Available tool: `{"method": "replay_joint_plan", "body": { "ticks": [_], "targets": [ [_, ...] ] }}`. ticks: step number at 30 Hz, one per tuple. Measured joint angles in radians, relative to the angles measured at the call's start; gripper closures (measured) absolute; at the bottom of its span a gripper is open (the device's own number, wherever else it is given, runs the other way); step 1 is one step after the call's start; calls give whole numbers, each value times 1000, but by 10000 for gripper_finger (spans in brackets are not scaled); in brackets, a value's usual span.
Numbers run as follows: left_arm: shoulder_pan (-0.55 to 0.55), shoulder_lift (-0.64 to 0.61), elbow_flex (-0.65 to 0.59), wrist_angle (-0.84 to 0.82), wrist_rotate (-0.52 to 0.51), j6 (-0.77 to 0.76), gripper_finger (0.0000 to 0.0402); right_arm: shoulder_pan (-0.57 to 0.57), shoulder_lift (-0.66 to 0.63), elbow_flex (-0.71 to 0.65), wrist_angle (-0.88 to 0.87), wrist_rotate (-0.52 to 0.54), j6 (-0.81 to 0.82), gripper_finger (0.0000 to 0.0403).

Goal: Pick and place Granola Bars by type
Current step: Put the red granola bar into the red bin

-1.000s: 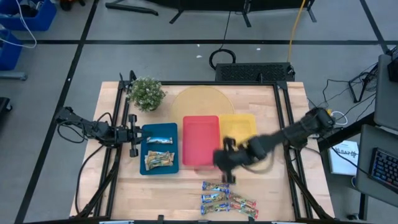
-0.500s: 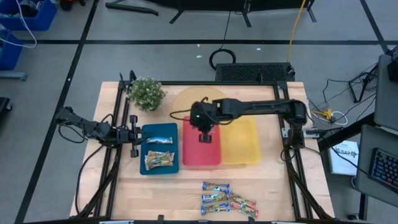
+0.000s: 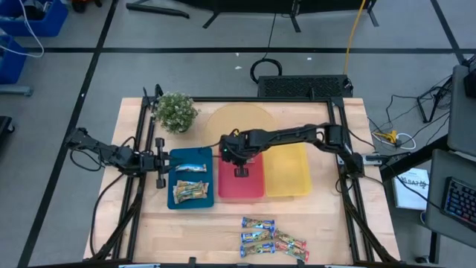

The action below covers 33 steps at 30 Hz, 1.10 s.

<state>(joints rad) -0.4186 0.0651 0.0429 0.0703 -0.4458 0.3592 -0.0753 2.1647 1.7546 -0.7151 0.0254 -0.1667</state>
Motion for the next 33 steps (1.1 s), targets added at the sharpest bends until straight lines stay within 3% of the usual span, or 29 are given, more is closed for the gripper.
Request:
{"method": "replay_joint_plan", "body": {
  "ticks": [7, 16, 23, 29, 33],
  "targets": [
    [0, 0, 0, 0, 0, -4, 355, 0, -2, 0, -1, 2, 48, 352],
    [0, 0, 0, 0, 0, -22, 355, 1, -23, -1, -30, 7, 73, 277],
    [0, 0, 0, -1, 0, 3, 355, 16, -177, 0, -113, 153, 68, 247],
    [0, 0, 0, 1, 0, 31, 355, 76, -349, 0, -189, 158, 98, 248],
    [0, 0, 0, 1, 0, 51, 355, 148, -454, 0, -260, 158, 231, 258]
  ]
}}
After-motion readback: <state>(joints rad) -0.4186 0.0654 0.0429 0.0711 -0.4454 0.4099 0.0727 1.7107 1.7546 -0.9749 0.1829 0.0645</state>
